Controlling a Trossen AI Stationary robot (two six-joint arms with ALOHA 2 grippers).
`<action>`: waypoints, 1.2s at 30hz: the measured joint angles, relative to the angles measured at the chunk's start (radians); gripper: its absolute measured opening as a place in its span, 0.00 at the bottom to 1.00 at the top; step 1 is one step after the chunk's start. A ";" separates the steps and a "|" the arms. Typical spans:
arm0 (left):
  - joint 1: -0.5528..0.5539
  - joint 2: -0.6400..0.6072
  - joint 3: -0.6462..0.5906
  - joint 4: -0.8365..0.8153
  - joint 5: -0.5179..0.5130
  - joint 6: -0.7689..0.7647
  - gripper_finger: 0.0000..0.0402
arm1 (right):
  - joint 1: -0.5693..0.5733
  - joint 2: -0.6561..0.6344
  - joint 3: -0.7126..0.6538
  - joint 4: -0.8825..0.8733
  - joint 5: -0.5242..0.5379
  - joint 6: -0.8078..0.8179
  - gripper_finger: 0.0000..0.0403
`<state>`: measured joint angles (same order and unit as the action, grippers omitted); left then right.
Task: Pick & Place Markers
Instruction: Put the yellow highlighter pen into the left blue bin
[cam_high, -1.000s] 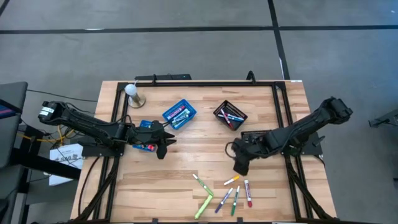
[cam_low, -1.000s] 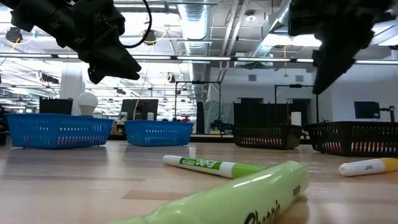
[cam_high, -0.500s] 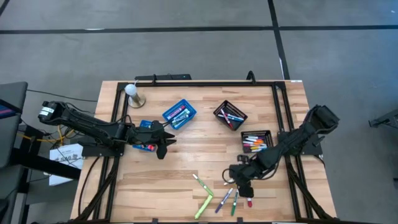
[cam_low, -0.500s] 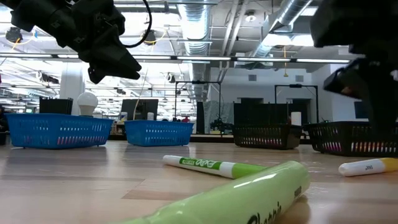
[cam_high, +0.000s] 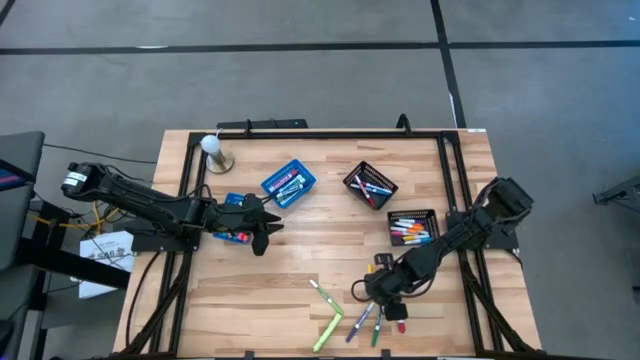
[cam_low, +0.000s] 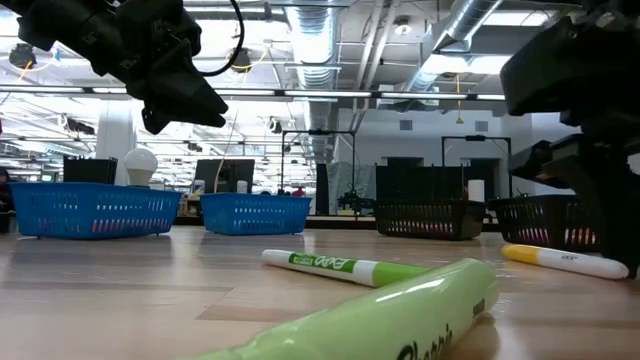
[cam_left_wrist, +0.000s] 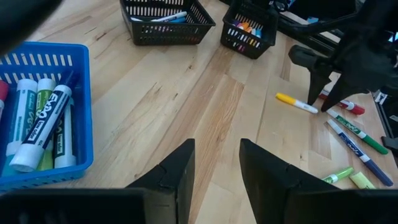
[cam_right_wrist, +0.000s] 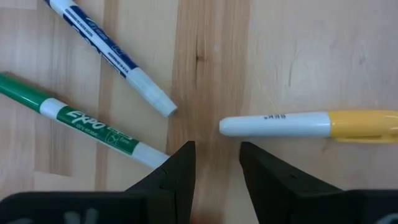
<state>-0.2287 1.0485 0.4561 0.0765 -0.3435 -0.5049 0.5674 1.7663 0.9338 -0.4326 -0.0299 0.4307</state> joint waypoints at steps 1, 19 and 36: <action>0.000 0.000 0.000 0.000 0.000 0.000 0.30 | 0.000 -0.008 0.009 -0.015 0.001 -0.020 0.30; 0.000 0.000 0.000 0.012 0.000 0.002 0.30 | -0.131 -0.027 0.055 -0.084 0.032 0.630 0.30; 0.000 0.000 0.000 0.015 0.000 0.003 0.30 | -0.147 -0.059 0.056 -0.143 -0.074 0.723 0.30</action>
<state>-0.2283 1.0485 0.4561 0.0914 -0.3435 -0.5022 0.4202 1.7069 0.9901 -0.5754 -0.1035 1.1532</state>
